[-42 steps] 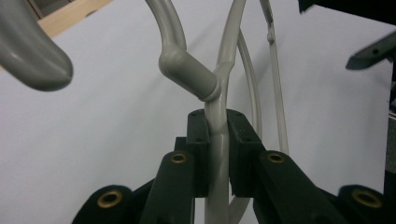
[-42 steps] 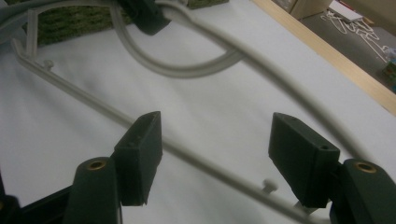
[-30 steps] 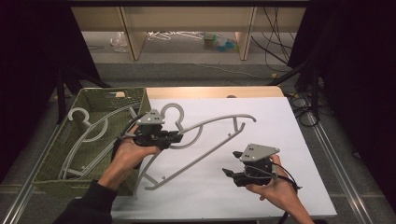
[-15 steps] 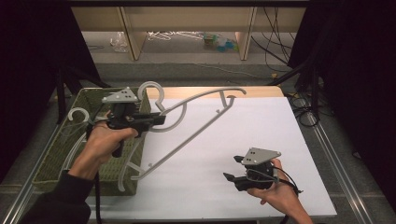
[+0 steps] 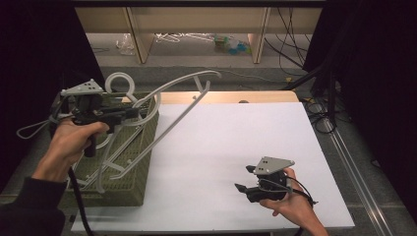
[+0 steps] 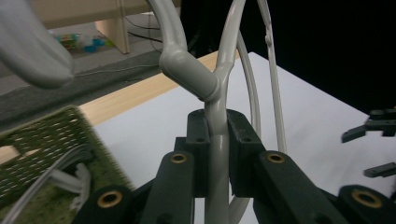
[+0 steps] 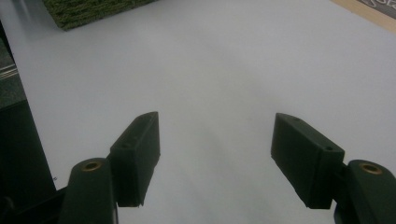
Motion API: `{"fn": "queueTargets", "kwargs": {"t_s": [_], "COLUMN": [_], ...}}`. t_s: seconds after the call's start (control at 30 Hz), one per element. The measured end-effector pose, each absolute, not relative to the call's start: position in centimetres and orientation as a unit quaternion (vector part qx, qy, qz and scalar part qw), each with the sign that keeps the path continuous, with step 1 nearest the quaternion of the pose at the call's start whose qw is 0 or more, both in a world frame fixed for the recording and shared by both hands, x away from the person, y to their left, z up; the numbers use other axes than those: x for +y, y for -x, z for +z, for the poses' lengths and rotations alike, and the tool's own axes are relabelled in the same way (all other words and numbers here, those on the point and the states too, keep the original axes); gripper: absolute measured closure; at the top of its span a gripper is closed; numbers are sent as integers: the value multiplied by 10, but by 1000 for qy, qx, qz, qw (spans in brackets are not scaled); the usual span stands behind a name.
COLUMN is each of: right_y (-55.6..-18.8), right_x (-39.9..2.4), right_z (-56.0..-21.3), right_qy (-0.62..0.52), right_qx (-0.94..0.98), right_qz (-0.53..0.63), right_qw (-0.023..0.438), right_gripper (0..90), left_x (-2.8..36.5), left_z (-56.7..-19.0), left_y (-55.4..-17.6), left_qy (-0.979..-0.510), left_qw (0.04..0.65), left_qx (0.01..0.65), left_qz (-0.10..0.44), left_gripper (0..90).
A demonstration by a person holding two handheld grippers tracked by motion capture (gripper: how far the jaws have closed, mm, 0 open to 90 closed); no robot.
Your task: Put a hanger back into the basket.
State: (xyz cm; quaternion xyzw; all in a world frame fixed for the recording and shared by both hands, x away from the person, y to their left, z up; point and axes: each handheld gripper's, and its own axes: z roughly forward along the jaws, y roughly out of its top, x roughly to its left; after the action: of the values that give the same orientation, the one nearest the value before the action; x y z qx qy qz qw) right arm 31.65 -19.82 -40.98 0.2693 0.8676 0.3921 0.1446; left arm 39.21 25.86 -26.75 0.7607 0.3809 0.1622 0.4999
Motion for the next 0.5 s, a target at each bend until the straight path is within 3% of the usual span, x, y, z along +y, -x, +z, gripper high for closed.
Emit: {"fn": "queueTargets", "kwargs": {"t_s": [0.5], "right_y": [-315], "right_x": [-198], "right_z": [-413], "right_qy": [-284], "right_qx": [861], "right_qz": [396], "right_qw": [144], "right_gripper": [275], "left_x": [323], "left_z": [-268], "left_y": [-405], "left_qy": [-743], "left_qw": [481], "left_qx": [408], "left_qz": [226], "left_gripper": [807]}}
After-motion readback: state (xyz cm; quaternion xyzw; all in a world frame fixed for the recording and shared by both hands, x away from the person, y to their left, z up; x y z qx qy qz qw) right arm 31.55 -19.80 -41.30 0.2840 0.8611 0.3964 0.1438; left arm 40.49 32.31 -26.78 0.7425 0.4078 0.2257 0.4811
